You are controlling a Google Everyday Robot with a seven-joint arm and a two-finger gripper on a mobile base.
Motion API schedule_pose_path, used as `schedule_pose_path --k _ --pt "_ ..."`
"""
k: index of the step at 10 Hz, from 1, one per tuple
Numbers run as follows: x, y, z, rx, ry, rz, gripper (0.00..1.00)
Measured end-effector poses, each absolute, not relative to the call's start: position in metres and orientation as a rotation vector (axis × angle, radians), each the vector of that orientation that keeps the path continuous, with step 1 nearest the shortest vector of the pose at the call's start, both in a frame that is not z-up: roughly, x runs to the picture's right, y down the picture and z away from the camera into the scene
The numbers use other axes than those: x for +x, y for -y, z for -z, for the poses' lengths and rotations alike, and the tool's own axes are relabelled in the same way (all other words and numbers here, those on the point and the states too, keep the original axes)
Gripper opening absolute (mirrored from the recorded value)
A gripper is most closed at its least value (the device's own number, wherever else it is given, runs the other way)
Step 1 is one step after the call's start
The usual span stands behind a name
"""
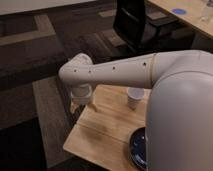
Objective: Drag the ceramic bowl in a circle
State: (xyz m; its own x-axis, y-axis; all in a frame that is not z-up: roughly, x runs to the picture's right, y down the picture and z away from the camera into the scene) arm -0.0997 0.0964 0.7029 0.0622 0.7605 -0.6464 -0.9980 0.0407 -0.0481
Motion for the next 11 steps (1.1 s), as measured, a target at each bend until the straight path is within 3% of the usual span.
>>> schedule_pose_path --k 4,8,11 --pt "-0.046 -0.071 -0.666 -0.48 -0.477 -1.537 0.65" --pt "0.044 -0.098 -0.654 -0.44 -0.535 -1.659 0.65" --pt "0.042 -0.099 -0.654 -0.443 -0.536 -1.661 0.65"
